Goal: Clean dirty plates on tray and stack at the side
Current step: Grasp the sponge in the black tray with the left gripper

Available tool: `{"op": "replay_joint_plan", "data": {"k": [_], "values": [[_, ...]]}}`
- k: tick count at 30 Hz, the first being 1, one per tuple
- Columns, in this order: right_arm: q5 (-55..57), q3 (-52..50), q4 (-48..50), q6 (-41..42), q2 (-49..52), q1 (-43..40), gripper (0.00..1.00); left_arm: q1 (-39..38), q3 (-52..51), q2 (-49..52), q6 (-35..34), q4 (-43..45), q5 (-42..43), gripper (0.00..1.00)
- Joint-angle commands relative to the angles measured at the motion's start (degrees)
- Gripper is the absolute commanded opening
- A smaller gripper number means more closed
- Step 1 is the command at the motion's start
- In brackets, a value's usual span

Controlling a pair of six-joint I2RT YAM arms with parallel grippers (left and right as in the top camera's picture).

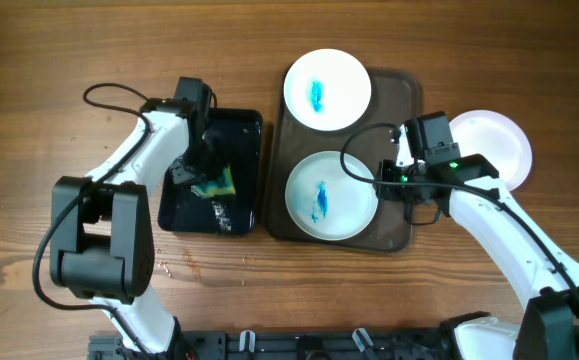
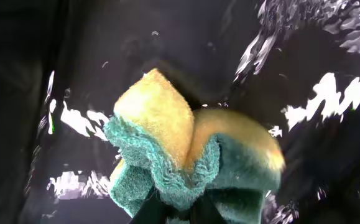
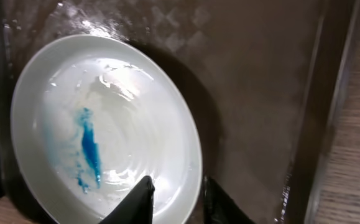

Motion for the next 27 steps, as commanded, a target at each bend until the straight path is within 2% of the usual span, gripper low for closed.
{"op": "replay_joint_plan", "data": {"k": [1,6,12,17,18,20,21,23,25,27], "values": [[4.5,1.1,-0.8,0.0,-0.6,0.1,0.26,-0.3,7.3,-5.6,0.7,-4.9,-1.0,0.04],[4.5,1.1,-1.6,-0.2,-0.5,0.1,0.25,-0.3,9.9,-12.1,2.0,-6.6,-1.0,0.04],[4.5,1.1,-1.5,-0.2,-0.2,0.1,0.04,-0.3,9.8,-12.4,2.0,-7.4,-1.0,0.04],[4.5,0.0,0.0,-0.2,3.0,0.1,0.04,-0.3,9.8,-12.4,2.0,-7.5,-0.7,0.04],[4.5,0.0,0.2,-0.3,3.7,0.1,0.06,-0.3,9.8,-12.4,2.0,-7.4,0.0,0.04],[3.2,0.0,1.7,-3.2,5.3,0.1,0.28,-0.9,9.8,-12.4,2.0,-7.3,0.8,0.04],[2.4,0.0,2.2,-4.0,5.9,0.1,0.35,-1.4,9.8,-12.4,2.0,-7.1,0.8,0.04],[1.4,0.0,2.9,-4.7,7.6,0.1,0.35,-2.9,9.8,-12.4,2.0,-6.7,2.2,0.04],[1.4,0.0,3.5,-4.7,9.3,0.1,0.29,-4.7,9.8,-12.4,2.0,-6.0,5.1,0.04],[1.4,0.0,4.1,-4.7,11.1,0.1,0.29,-7.3,9.8,-12.4,1.4,-4.9,6.8,0.04]]}}
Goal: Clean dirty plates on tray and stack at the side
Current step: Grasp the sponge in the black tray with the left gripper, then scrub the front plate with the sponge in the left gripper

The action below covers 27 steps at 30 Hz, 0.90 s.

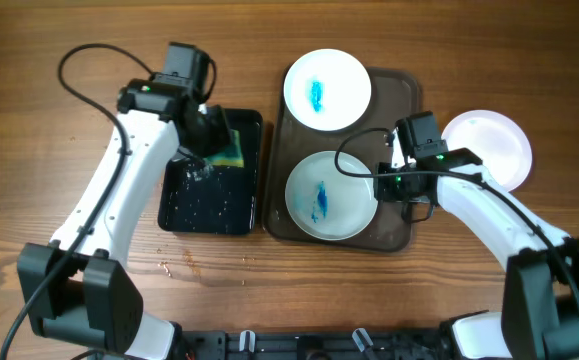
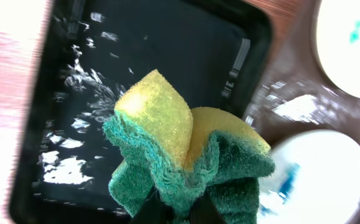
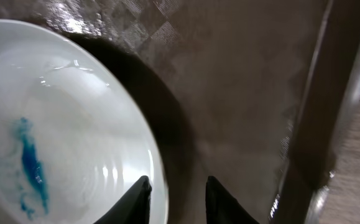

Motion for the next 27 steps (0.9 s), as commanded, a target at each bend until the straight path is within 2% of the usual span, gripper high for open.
{"op": "replay_joint_plan", "data": {"k": [1,3,5,9,15,19,21,25,27], "values": [[-1.5,-0.1,1.0,-1.2,3.5,0.1,0.28,-4.3,0.5,-0.1,-0.6,1.9,4.2,0.04],[-2.1,-0.2,1.8,-1.2,4.6,0.1,0.13,-5.8,0.3,0.0,-2.2,3.1,4.3,0.04],[-2.1,-0.2,2.6,-0.9,5.5,0.1,0.04,-7.5,0.3,0.7,-2.6,4.5,7.0,0.04],[-1.9,-0.2,3.0,0.8,5.5,0.1,0.04,-12.8,0.3,5.5,-3.7,8.0,13.9,0.04],[-1.9,-0.2,2.6,1.0,5.5,0.1,0.04,-22.3,0.3,18.6,-8.1,16.0,21.3,0.04],[-1.9,-0.2,2.4,1.0,5.5,0.1,0.04,-25.4,0.3,24.8,-8.6,21.8,21.3,0.04],[-1.9,-0.2,2.3,1.0,5.5,0.1,0.04,-25.2,0.3,25.6,-8.6,19.8,13.4,0.04],[-1.9,-0.2,2.2,1.0,5.5,0.1,0.04,-23.4,0.3,25.6,-7.9,11.4,-14.0,0.04],[-1.9,-0.2,2.3,1.0,5.5,0.1,0.05,-22.1,0.3,25.6,-6.7,8.9,-21.7,0.04]]}}
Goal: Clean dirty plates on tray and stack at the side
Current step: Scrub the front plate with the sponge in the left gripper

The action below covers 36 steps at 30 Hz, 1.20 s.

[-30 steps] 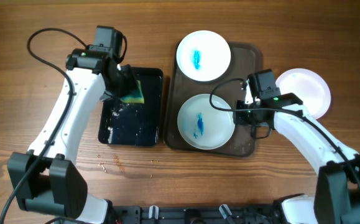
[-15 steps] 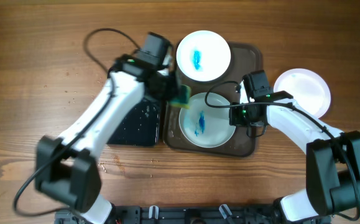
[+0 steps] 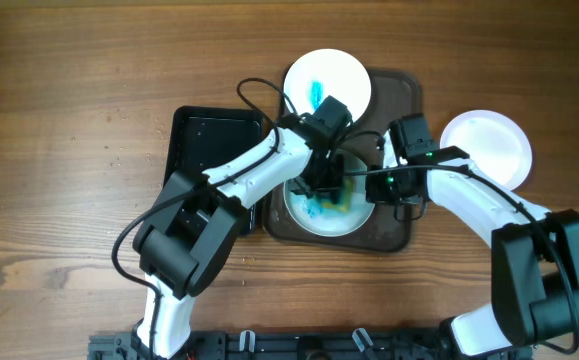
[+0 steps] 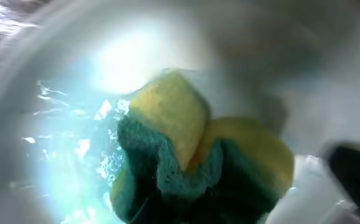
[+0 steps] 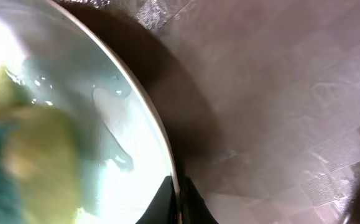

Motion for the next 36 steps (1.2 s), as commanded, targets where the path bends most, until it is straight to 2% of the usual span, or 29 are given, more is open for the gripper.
{"op": "replay_joint_plan", "data": {"k": [1,6,8,10,12,13,14,17,20,24,29,31,33,36], "values": [[2.2,-0.2,-0.3,0.7,1.0,-0.5,0.04,4.1,-2.1,2.5,2.2,-4.3,-27.5,0.04],[2.2,-0.2,-0.5,0.7,1.0,-0.5,0.04,5.5,-2.1,2.5,3.1,-5.7,-25.5,0.04],[2.2,-0.2,-0.4,0.7,1.0,-0.5,0.04,5.4,-2.1,2.5,3.5,-5.3,-15.4,0.04],[2.2,-0.2,-0.4,0.7,1.0,-0.5,0.04,5.0,-2.1,2.7,8.9,-1.9,7.2,0.04],[2.2,-0.2,-0.4,1.8,1.0,-0.5,0.04,3.9,-2.4,2.7,11.6,2.4,21.7,0.04],[2.2,-0.2,-0.4,2.3,1.0,-0.5,0.04,2.5,-2.5,2.7,11.6,5.4,26.5,0.04],[2.2,-0.2,-0.4,2.2,1.0,-0.5,0.04,1.2,-2.5,2.7,11.5,6.6,27.1,0.04],[2.2,-0.2,-0.5,2.2,1.0,-0.5,0.04,-1.9,-2.5,2.7,11.7,7.5,26.8,0.04],[2.2,-0.2,-0.5,2.2,1.0,-0.5,0.04,-3.5,-2.5,2.7,11.3,5.2,23.0,0.04],[2.2,-0.2,-0.5,2.2,1.0,-0.5,0.04,-2.5,-2.5,2.7,8.7,-1.3,10.6,0.04],[2.2,-0.2,-0.5,2.2,1.0,-0.5,0.04,0.5,-2.5,2.7,7.0,-11.4,-11.9,0.04],[2.2,-0.2,-0.5,2.2,1.0,-0.5,0.04,1.7,-2.5,2.6,6.8,-13.8,-18.1,0.04],[2.2,-0.2,-0.5,2.2,1.0,-0.5,0.04,3.0,-2.5,2.6,5.8,-15.4,-24.2,0.04],[2.2,-0.2,-0.5,2.2,1.0,-0.5,0.04,4.2,-2.4,2.6,5.9,-14.4,-26.0,0.04]]}}
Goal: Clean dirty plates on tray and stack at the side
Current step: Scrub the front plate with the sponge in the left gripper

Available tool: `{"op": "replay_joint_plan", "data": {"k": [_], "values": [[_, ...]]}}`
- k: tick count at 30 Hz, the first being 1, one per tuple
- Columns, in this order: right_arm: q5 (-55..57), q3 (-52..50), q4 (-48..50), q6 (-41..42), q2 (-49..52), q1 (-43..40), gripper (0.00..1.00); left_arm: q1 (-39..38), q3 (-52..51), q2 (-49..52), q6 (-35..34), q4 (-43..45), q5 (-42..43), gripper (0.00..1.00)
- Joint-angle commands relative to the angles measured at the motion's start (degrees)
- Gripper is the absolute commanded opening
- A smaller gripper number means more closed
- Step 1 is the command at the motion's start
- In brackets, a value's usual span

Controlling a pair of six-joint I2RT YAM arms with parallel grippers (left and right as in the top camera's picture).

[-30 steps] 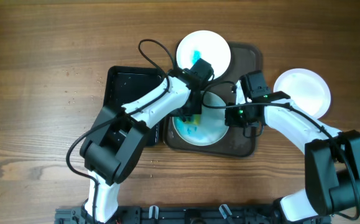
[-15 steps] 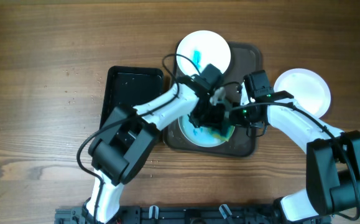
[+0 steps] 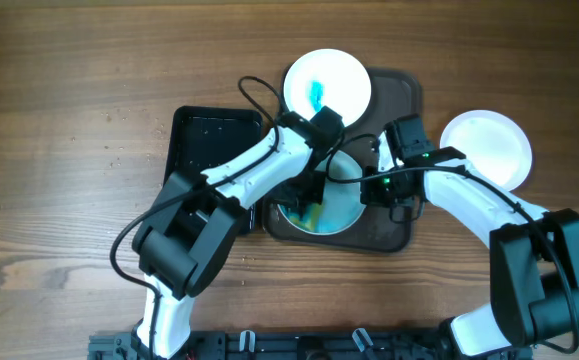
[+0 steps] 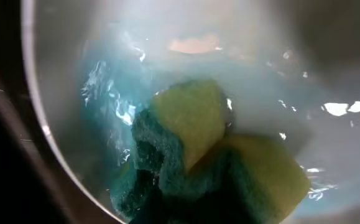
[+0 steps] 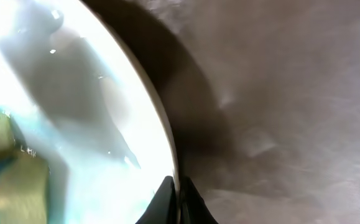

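Note:
The near plate (image 3: 341,200) lies on the brown tray (image 3: 401,215), its inside wet and smeared pale blue (image 4: 167,37). My left gripper (image 3: 309,203) is shut on a yellow-and-green sponge (image 4: 211,143) pressed onto the plate's near-left part; the sponge hides its fingers (image 4: 192,211). My right gripper (image 5: 178,186) is shut on the plate's right rim (image 5: 167,124), also seen from overhead (image 3: 372,190). A second plate (image 3: 327,88) with a blue stain sits at the tray's far end.
A clean white plate (image 3: 486,148) rests on the wooden table right of the tray. A black basin (image 3: 209,140) with water drops stands left of the tray. Both arms cross over the tray's middle.
The sponge has shifted from the plate's middle to its near-left part, and the blue smear has spread wider and paler. My right gripper still pinches the same rim.
First my left gripper held the sponge in the black basin while my right stood open at the near plate's rim. Then the sponge hung above the basin. Later it was on the plate with the right gripper shut on the rim; now the stain is smeared.

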Motion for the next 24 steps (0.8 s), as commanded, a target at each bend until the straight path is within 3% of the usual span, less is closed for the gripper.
{"op": "replay_joint_plan", "data": {"k": [1,4,9,11,13,19,24], "values": [[5.9,-0.2,-0.5,0.1,0.9,-1.4,0.04,3.9,-2.6,2.7,-1.8,0.3,-18.4,0.04],[5.9,-0.2,-0.5,-0.2,0.9,-1.4,0.04,3.2,-2.6,2.7,-1.8,5.4,-5.4,0.04],[5.9,-0.2,-0.9,-0.4,0.9,-1.4,0.04,0.3,-3.6,2.8,-2.2,24.3,33.9,0.04],[5.9,-0.2,-1.1,-0.5,0.9,-1.4,0.04,-1.3,-3.7,2.8,-3.5,26.9,34.2,0.04],[5.9,-0.2,-1.1,-0.5,0.9,-1.4,0.04,-2.8,-3.7,2.8,-3.6,28.4,31.1,0.04],[5.9,-0.2,-1.8,-0.5,0.9,-1.4,0.04,-3.0,-3.7,2.8,-6.6,28.3,8.7,0.04],[5.9,-0.2,-2.4,-0.4,0.9,-1.4,0.04,0.9,-3.7,2.8,-6.5,23.6,-20.8,0.04]]}}
